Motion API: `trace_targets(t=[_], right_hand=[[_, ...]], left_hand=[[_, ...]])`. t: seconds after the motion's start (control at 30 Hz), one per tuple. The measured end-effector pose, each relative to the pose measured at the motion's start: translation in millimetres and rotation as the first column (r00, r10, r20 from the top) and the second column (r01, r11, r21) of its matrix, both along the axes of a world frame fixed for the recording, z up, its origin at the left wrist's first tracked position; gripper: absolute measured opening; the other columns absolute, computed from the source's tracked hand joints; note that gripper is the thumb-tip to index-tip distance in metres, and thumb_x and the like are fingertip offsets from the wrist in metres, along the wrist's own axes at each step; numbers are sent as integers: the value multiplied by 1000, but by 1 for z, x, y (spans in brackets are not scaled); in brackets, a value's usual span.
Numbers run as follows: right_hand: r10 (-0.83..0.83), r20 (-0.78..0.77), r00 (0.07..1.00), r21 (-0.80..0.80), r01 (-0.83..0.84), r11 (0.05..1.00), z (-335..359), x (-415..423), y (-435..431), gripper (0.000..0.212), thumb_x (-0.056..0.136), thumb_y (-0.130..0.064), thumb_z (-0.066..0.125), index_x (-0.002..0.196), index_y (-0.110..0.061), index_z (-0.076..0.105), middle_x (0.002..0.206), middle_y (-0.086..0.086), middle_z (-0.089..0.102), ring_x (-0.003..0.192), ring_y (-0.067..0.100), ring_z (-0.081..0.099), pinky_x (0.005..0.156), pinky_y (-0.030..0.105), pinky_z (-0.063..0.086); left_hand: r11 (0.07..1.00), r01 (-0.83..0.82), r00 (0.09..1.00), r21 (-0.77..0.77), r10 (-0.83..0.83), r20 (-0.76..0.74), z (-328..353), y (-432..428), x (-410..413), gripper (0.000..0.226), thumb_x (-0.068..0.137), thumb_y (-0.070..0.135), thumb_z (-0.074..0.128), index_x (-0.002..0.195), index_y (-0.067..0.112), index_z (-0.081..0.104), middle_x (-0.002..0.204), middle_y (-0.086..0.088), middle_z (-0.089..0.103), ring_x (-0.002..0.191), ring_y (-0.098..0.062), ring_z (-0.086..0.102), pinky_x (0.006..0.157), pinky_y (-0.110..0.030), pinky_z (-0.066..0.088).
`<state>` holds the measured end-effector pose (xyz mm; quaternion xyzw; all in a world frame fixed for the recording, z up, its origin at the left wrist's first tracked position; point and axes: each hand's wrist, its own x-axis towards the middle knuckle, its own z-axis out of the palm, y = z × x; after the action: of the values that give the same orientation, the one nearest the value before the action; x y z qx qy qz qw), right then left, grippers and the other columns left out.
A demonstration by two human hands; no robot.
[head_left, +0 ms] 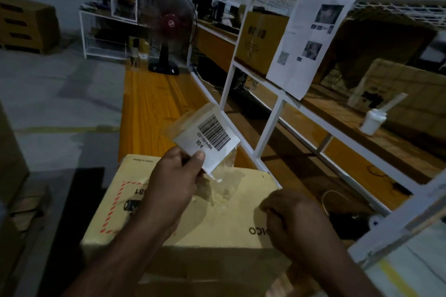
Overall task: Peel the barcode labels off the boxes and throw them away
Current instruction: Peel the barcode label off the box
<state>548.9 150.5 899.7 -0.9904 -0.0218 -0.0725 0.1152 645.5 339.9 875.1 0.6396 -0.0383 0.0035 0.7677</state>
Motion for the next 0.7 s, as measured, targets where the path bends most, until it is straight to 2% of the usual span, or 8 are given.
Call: trace_targets(t=[0.1, 0.17, 0.27, 0.37, 0.47, 0.53, 0.6, 0.7], right_hand=[[-45, 67, 997, -45, 48, 998, -8, 29, 3, 25, 92, -23, 60, 113, -34, 67, 112, -17, 63, 97, -1, 57, 79, 13, 48], [-15, -21, 1000, -67, 14, 998, -8, 29, 7, 30, 89, -16, 64, 114, -31, 69, 115, -11, 64, 105, 9, 59, 91, 28, 52], [254, -175, 951, -61, -268, 962, -3, 20, 0, 26, 76, -2, 73, 99, -14, 76, 98, -1, 71, 99, 8, 58, 81, 18, 54], [50, -159, 986, 63, -41, 997, 3, 19, -14, 28, 92, -16, 66, 97, -42, 59, 94, -22, 55, 99, 5, 60, 83, 16, 50], [-95, -85, 992, 136, 106, 985, 9, 42, -25, 18, 89, -29, 65, 83, -37, 51, 94, -13, 55, 93, 6, 56, 91, 40, 52], [-96, -54, 994, 167, 103, 981, 18, 54, -21, 18, 87, -32, 69, 78, -33, 53, 89, -12, 58, 93, 5, 55, 94, 48, 49], [-116, -93, 989, 142, 129, 981, 17, 49, -19, 17, 86, -36, 69, 76, -34, 56, 86, -11, 61, 92, 5, 59, 93, 47, 52], [-96, -170, 981, 108, 116, 987, 15, 15, -15, 15, 86, -43, 67, 77, -36, 57, 89, -14, 64, 84, 0, 64, 79, 28, 58]], left_hand=[[999, 11, 1000, 31, -11, -9, 2, -2, 0, 11, 99, 23, 56, 101, 19, 66, 94, 1, 76, 89, -19, 72, 78, -40, 58], [1000, -2, 1000, 29, 2, -20, 1, -1, 2, 11, 99, 24, 57, 99, 19, 67, 92, 0, 77, 89, -22, 72, 81, -42, 57], [999, -19, 1000, 33, 20, -17, -2, 1, 2, 11, 98, 25, 57, 97, 18, 66, 89, -1, 77, 86, -24, 72, 73, -38, 54], [997, -6, 1000, 77, 6, -10, -1, -1, 0, 11, 98, 27, 58, 100, 19, 66, 93, 1, 76, 88, -21, 72, 79, -40, 57], [995, 18, 1000, 98, -17, -4, 2, -2, -3, 10, 98, 28, 57, 100, 21, 65, 94, 1, 75, 89, -21, 71, 79, -40, 58], [993, 19, 1000, 114, -18, -4, 4, -2, -3, 9, 98, 28, 57, 98, 23, 64, 95, 2, 75, 89, -20, 71, 79, -39, 58], [993, 11, 1000, 114, -10, -3, 3, -1, -3, 9, 98, 28, 56, 97, 25, 64, 95, 4, 74, 90, -18, 70, 80, -39, 57], [993, 8, 1000, 121, -8, 1, 3, 0, -3, 9, 99, 28, 56, 98, 24, 64, 98, 3, 74, 93, -19, 70, 79, -37, 55]])
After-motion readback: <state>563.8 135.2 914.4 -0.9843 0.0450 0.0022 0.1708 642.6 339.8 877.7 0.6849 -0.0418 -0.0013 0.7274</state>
